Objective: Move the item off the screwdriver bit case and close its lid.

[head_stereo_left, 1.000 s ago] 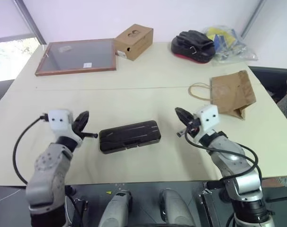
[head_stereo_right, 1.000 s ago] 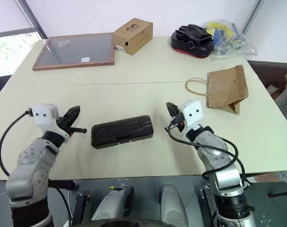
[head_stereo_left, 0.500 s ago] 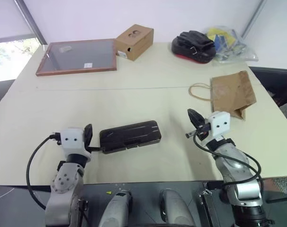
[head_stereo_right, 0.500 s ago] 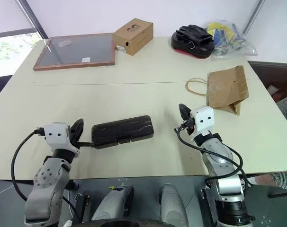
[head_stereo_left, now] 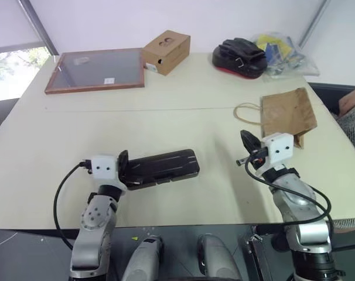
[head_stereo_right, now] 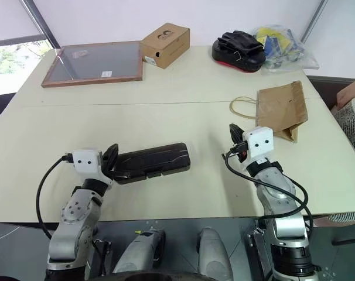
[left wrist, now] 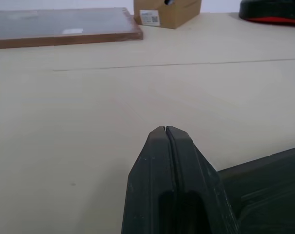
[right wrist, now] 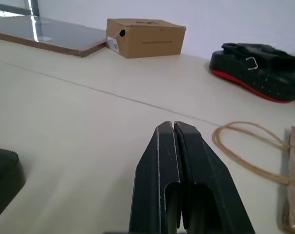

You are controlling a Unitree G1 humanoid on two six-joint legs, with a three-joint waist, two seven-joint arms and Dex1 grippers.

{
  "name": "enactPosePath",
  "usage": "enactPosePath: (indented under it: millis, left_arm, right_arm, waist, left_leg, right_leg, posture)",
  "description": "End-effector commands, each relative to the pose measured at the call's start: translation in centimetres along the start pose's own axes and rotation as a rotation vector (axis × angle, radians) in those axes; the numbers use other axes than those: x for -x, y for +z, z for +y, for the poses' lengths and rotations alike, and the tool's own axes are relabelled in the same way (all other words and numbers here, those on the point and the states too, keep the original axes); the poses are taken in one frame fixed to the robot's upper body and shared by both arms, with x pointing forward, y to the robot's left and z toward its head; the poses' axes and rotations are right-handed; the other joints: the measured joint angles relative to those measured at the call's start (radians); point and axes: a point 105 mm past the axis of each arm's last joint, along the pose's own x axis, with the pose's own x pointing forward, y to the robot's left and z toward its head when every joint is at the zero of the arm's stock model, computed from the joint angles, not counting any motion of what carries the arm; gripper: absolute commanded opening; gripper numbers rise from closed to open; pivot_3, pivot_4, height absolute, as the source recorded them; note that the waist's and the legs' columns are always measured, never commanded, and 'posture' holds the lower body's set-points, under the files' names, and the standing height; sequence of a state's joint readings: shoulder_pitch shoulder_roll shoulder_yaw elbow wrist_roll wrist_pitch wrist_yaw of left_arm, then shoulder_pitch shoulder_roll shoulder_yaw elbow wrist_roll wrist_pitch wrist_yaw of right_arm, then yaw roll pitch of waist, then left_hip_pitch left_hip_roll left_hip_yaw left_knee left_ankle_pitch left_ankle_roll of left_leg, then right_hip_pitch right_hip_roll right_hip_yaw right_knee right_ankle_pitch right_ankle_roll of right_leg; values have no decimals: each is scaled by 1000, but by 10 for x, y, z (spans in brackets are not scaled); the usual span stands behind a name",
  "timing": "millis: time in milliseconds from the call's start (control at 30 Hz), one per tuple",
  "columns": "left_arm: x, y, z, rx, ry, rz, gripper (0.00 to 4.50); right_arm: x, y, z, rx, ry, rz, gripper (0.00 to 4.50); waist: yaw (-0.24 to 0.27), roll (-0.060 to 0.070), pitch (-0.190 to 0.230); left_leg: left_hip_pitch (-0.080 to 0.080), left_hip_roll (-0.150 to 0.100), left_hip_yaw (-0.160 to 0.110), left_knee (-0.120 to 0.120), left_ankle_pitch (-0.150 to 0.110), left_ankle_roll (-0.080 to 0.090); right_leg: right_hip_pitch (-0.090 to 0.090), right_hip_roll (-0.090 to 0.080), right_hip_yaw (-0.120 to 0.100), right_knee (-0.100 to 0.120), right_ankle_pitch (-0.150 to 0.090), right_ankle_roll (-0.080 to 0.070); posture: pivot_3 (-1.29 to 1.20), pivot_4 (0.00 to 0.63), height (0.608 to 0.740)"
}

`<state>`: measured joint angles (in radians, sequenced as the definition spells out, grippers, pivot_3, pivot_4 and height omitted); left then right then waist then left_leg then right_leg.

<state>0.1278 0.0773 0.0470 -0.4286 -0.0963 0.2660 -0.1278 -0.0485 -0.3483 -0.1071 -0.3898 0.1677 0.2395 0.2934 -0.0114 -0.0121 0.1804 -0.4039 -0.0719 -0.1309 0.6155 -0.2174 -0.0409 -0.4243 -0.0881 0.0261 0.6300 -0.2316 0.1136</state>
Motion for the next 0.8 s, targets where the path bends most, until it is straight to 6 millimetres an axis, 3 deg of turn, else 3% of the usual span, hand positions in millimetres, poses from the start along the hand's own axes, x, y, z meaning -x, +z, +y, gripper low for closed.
enactPosePath:
  millis: [33, 367, 800]
  left_arm:
    - [-2, 7, -2, -8, -16, -47, 0]
    - [-2, 1, 3, -17, -15, -55, 0]
    - [4, 19, 6, -49, -23, -75, 0]
  right_arm:
    - [1, 16, -7, 39, -28, -54, 48]
    - [4, 13, -7, 52, -28, -49, 48]
    - [4, 4, 0, 31, -2, -35, 48]
  waist:
    - [0, 0, 0]
    - [0, 0, 0]
    - [0, 0, 0]
  left_leg:
    - [0, 0, 0, 0, 0, 0]
    - [0, 0, 0, 0, 0, 0]
    - [0, 0, 0, 0, 0, 0]
  right_leg:
    - [0, 0, 0, 0, 0, 0]
    - [0, 0, 0, 0, 0, 0]
    - [0, 0, 0, 0, 0, 0]
  posture:
    - [0, 150, 740]
    - [0, 150, 740]
    - [0, 150, 740]
